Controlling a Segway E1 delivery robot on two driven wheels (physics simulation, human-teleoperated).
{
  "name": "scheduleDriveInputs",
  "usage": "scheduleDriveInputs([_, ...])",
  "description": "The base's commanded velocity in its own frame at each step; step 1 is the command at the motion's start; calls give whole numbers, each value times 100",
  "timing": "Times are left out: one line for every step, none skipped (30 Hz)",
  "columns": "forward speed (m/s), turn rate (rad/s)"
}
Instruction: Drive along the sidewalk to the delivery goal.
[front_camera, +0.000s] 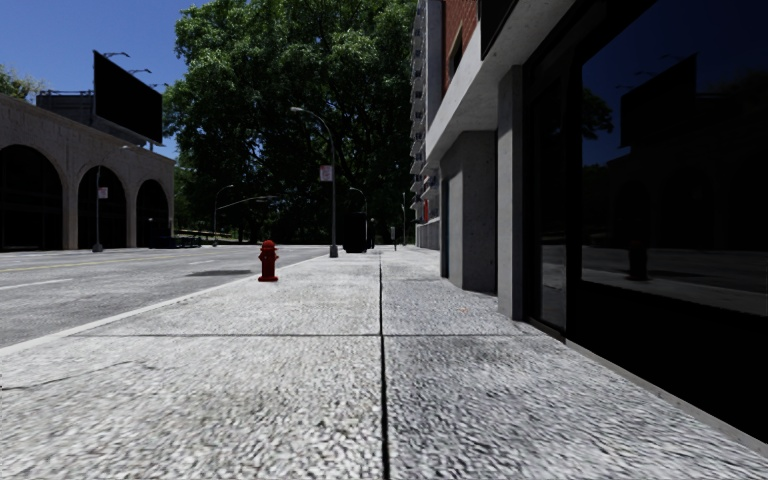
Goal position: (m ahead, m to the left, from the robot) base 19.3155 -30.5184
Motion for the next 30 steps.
scheduleDriveInputs([200, 0])
scheduleDriveInputs([200, 0])
scheduleDriveInputs([200, 0])
scheduleDriveInputs([200, 0])
scheduleDriveInputs([200, 0])
scheduleDriveInputs([200, 0])
scheduleDriveInputs([200, 0])
scheduleDriveInputs([200, 0])
scheduleDriveInputs([200, 0])
scheduleDriveInputs([200, 0])
scheduleDriveInputs([200, 0])
scheduleDriveInputs([200, 0])
scheduleDriveInputs([200, 0])
scheduleDriveInputs([200, 0])
scheduleDriveInputs([200, 0])
scheduleDriveInputs([200, 0])
scheduleDriveInputs([200, 0])
scheduleDriveInputs([200, 0])
scheduleDriveInputs([200, 0])
scheduleDriveInputs([200, 0])
scheduleDriveInputs([200, 0])
scheduleDriveInputs([200, 0])
scheduleDriveInputs([200, 0])
scheduleDriveInputs([200, 0])
scheduleDriveInputs([200, 0])
scheduleDriveInputs([200, 0])
scheduleDriveInputs([200, 0])
scheduleDriveInputs([200, 0])
scheduleDriveInputs([200, 0])
scheduleDriveInputs([200, 0])
